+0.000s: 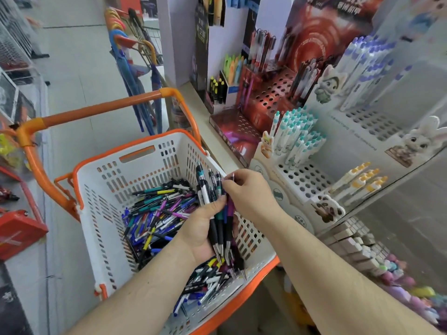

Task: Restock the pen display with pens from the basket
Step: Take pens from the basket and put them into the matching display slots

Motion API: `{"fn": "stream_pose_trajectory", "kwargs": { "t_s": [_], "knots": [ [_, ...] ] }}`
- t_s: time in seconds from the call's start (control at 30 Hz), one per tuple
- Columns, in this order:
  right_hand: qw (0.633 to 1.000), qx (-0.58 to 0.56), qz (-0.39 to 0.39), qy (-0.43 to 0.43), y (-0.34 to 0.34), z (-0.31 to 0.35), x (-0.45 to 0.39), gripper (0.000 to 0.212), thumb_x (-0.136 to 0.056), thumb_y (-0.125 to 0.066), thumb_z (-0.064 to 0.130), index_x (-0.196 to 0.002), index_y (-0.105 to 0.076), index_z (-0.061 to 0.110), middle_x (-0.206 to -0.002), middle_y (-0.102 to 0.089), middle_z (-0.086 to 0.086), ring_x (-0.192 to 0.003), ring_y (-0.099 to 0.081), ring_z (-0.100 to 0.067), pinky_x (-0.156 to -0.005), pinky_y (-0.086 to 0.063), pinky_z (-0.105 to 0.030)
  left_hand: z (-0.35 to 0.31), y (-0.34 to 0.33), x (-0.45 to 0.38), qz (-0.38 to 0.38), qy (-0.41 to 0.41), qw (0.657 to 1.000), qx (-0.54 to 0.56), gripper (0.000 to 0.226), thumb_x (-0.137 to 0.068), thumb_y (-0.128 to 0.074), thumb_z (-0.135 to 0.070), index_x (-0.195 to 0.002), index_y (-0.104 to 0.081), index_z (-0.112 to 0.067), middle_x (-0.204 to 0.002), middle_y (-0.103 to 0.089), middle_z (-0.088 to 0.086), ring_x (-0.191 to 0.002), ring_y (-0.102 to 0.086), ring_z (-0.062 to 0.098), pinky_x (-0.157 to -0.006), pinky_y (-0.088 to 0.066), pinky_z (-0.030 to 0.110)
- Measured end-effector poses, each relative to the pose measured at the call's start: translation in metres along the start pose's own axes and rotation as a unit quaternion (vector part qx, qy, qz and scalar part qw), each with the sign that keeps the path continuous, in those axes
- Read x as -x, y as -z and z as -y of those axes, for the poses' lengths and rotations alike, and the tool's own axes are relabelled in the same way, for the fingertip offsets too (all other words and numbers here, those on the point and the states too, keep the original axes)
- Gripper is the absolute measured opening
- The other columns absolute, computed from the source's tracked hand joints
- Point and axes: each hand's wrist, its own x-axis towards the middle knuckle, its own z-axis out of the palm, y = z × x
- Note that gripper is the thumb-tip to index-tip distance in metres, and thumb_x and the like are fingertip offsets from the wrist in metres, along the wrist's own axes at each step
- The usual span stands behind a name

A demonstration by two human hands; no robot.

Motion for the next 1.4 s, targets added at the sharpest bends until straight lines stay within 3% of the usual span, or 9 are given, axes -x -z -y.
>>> {"fn": "stream_pose_trajectory", "kwargs": {
  "t_s": [0.13,0.27,0.4,0.5,0.6,0.73,0.9,1.23,1.4],
  "knots": [
    [0.981,-0.173,-0.068,-0.063,0.013,-0.005,0.012,0.017,-0.094,-0.054,0.012,-0.083,-0.065,0.004,-0.050,-0.056,0.001,-0.050,-0.054,-0.019,-0.048,-0.043,-0.029,0.002,-0.017,0.000,0.020,0.009,1.000,0.018,0.012,-0.073,-0.058,-0.016,-0.075,-0.063,-0.006,-0.061,-0.059,0.009,-0.048,-0.058,0.020,-0.050,-0.049,0.025],
    [0.910,-0.331,-0.235,-0.081,0.050,-0.007,0.032,0.016,-0.098,-0.055,0.012,-0.088,-0.065,0.004,-0.060,-0.057,-0.010,-0.047,-0.052,-0.016,-0.044,-0.045,-0.025,-0.005,-0.026,-0.005,0.036,-0.010,0.999,0.033,0.010,-0.070,-0.060,-0.013,-0.077,-0.059,-0.006,-0.065,-0.053,0.006,-0.047,-0.056,0.019,-0.047,-0.051,0.027],
    [0.836,-0.414,-0.354,-0.071,0.087,-0.013,0.060,0.015,-0.099,-0.057,0.015,-0.087,-0.064,0.007,-0.053,-0.061,0.000,-0.045,-0.057,-0.011,-0.046,-0.050,-0.022,-0.004,-0.047,-0.009,0.111,0.005,0.993,0.050,0.002,-0.069,-0.070,-0.007,-0.068,-0.071,-0.008,-0.069,-0.053,0.004,-0.052,-0.055,0.015,-0.052,-0.053,0.025],
    [0.807,-0.431,-0.396,-0.076,0.104,-0.021,0.079,0.013,-0.098,-0.061,0.019,-0.092,-0.066,0.007,-0.067,-0.066,-0.008,-0.055,-0.064,-0.015,-0.049,-0.051,-0.021,0.005,-0.076,-0.008,0.170,0.028,0.985,0.011,0.038,-0.045,-0.089,-0.012,-0.075,-0.066,-0.008,-0.065,-0.053,0.004,-0.052,-0.055,0.017,-0.053,-0.053,0.025],
    [0.773,-0.463,-0.427,-0.073,0.121,-0.023,0.096,0.015,-0.094,-0.067,0.017,-0.108,-0.060,0.015,-0.079,-0.069,-0.009,-0.067,-0.071,-0.022,-0.055,-0.056,-0.025,0.019,-0.107,-0.005,0.180,0.024,0.983,-0.022,0.027,-0.062,-0.073,-0.013,-0.084,-0.058,-0.009,-0.062,-0.053,0.004,-0.050,-0.055,0.018,-0.051,-0.052,0.025],
    [0.755,-0.447,-0.477,-0.053,0.143,-0.030,0.119,0.022,-0.092,-0.069,0.014,-0.102,-0.050,0.022,-0.074,-0.069,-0.004,-0.062,-0.071,-0.016,-0.061,-0.060,-0.031,0.038,-0.142,-0.008,0.184,0.020,0.983,-0.004,0.020,-0.067,-0.064,-0.018,-0.084,-0.059,-0.007,-0.062,-0.053,0.005,-0.050,-0.056,0.020,-0.048,-0.052,0.028],
    [0.732,-0.421,-0.536,-0.006,0.179,-0.047,0.144,0.006,-0.095,-0.064,0.009,-0.098,-0.062,0.014,-0.073,-0.070,0.000,-0.064,-0.072,-0.017,-0.062,-0.060,-0.028,0.058,-0.184,-0.014,0.248,0.035,0.968,0.027,0.055,-0.036,-0.094,-0.018,-0.081,-0.062,-0.010,-0.064,-0.054,0.004,-0.053,-0.057,0.019,-0.052,-0.052,0.027],
    [0.707,-0.429,-0.561,0.036,0.261,-0.068,0.170,0.010,-0.094,-0.064,0.003,-0.093,-0.066,0.013,-0.071,-0.072,0.006,-0.068,-0.072,-0.015,-0.067,-0.059,-0.026,0.087,-0.266,-0.014,0.311,0.055,0.949,0.000,0.042,-0.035,-0.094,-0.017,-0.068,-0.068,-0.009,-0.065,-0.056,0.003,-0.053,-0.057,0.017,-0.054,-0.053,0.025],
    [0.669,-0.303,-0.665,0.135,0.315,-0.058,0.171,0.014,-0.094,-0.066,0.005,-0.090,-0.064,0.018,-0.077,-0.069,0.002,-0.070,-0.072,-0.020,-0.068,-0.060,-0.031,0.073,-0.276,-0.023,0.310,0.060,0.949,0.019,0.035,-0.046,-0.089,-0.014,-0.072,-0.066,-0.009,-0.070,-0.057,0.000,-0.054,-0.058,0.013,-0.054,-0.053,0.024]
  ]
}}
